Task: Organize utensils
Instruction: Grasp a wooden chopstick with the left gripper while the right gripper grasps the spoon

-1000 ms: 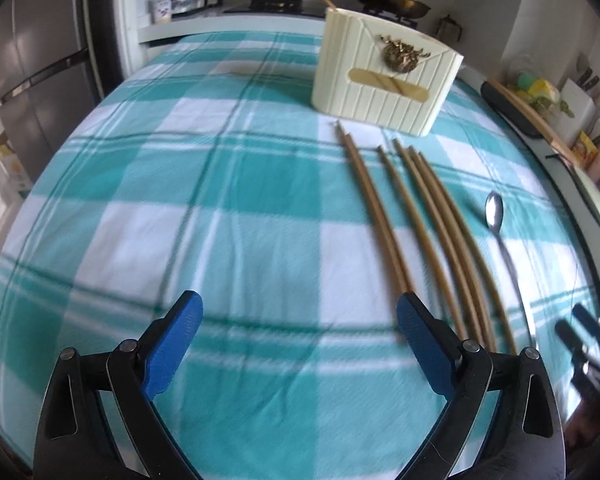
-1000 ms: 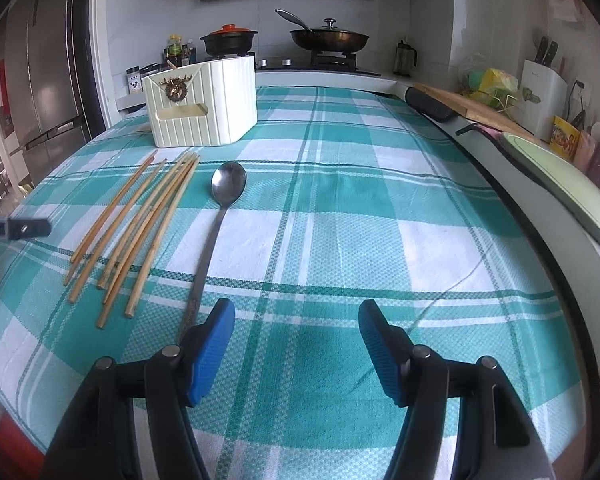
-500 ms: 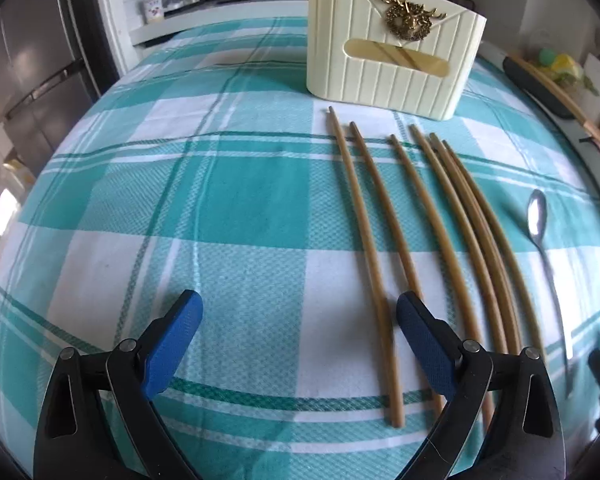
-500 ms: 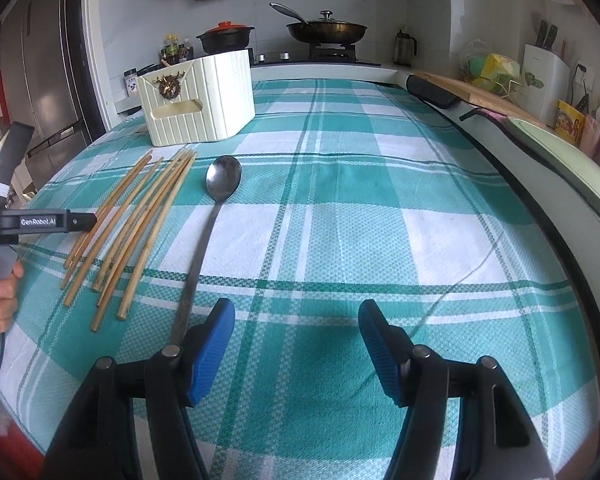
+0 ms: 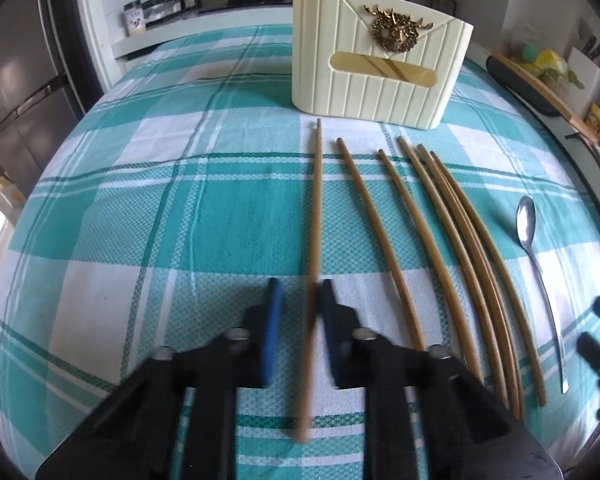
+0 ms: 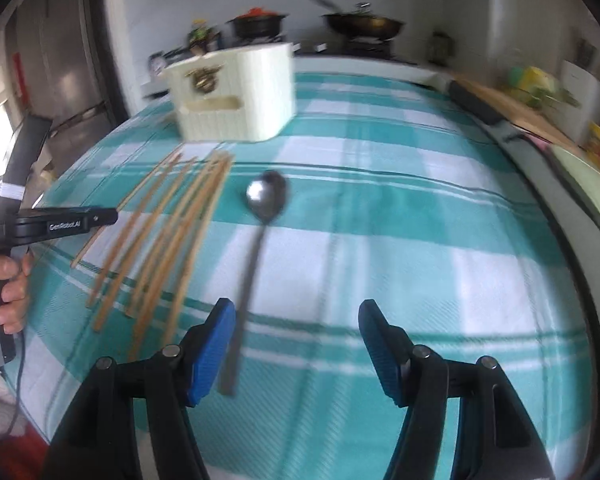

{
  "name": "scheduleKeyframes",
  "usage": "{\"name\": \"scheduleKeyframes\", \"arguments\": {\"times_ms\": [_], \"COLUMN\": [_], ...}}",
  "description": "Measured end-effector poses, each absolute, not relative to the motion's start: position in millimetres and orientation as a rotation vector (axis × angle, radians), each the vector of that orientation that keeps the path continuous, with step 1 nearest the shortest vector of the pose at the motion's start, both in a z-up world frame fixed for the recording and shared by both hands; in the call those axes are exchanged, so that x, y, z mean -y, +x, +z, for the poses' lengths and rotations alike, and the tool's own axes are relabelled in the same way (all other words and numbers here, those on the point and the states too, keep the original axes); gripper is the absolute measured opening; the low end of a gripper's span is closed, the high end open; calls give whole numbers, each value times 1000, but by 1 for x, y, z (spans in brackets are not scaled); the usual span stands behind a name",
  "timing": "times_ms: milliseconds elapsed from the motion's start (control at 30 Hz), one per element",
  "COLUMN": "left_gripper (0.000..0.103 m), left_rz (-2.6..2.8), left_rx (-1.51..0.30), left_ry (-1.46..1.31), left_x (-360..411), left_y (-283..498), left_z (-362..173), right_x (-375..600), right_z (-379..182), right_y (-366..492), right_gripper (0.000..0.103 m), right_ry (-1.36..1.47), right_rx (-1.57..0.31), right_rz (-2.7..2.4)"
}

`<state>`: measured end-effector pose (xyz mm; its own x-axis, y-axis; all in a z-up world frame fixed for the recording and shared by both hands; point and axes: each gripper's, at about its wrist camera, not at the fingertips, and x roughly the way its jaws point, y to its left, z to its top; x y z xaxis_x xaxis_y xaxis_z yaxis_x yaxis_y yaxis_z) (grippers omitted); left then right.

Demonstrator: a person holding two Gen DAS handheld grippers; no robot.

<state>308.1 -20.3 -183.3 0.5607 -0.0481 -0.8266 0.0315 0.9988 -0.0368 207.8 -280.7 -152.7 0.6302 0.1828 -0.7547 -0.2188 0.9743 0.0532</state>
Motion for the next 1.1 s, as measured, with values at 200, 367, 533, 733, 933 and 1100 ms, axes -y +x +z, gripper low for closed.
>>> {"name": "scheduleKeyframes", "arguments": {"times_ms": [200, 367, 533, 733, 933, 1100], "left_gripper": [5, 5, 14, 80, 80, 78], "left_rz": [15, 73, 19, -90, -144, -155], "left_rx": [-972, -981, -1012, -1009, -1067, -1106], "left_ry": [-79, -117, -122, -171, -124, -102], "left_x": [-1, -30, -48, -66, -70, -70], "left_y": [293, 274, 264, 268, 301, 329], "left_z": [-183, -183, -182, -171, -173, -184], "right_x": [239, 241, 265, 286, 273, 251], "right_z": [-170, -170, -166, -151, -153, -167], "right_y": [230, 229, 223, 214, 231, 254], "right_gripper": [36, 12, 12, 60, 60, 60], "right_ry": [-176, -208, -212, -143, -157, -222], "right_rx": [-900, -904, -928, -891, -920, -965], "right_rz": [292, 217, 128, 173, 269, 307]}}
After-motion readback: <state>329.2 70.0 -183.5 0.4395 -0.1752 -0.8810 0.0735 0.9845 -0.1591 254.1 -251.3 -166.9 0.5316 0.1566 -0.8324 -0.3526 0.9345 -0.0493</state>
